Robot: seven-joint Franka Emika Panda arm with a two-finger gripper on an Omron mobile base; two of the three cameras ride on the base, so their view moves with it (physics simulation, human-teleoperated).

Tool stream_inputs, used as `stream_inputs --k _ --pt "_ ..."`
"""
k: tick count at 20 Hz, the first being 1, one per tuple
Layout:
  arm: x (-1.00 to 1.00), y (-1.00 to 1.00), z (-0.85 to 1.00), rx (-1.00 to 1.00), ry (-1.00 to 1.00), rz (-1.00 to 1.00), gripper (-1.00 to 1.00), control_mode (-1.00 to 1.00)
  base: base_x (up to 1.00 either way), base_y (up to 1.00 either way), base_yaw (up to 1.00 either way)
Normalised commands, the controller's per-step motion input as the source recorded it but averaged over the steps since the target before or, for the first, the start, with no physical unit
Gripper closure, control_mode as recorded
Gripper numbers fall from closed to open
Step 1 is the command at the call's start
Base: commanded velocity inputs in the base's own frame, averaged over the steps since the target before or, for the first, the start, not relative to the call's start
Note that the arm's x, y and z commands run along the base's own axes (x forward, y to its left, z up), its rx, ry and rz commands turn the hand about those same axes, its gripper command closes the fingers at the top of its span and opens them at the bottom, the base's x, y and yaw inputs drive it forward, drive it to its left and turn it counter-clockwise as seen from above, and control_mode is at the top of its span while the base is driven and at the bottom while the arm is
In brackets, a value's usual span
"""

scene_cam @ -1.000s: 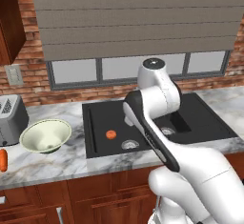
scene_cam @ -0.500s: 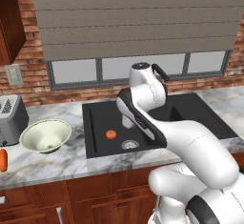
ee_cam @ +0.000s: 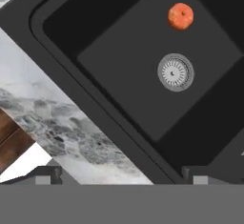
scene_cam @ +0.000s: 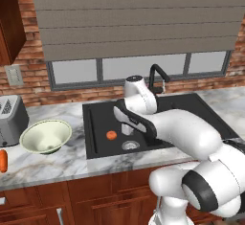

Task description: Pick the squash from the sink and place it in the bowl. Then pick the bowl and place it in the microwave. Then close the microwave door and press the start button.

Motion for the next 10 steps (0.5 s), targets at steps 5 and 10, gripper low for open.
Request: stream_inputs --k 5,10 --pt "0.30 0.00 -0.50 0.00 0.00 0.06 -1.00 -1.00 0.00 0.00 0.00" --pt "0.45 0.03 -0.52 0.00 0.00 0.01 -1.00 -1.00 0.00 0.00 0.00"
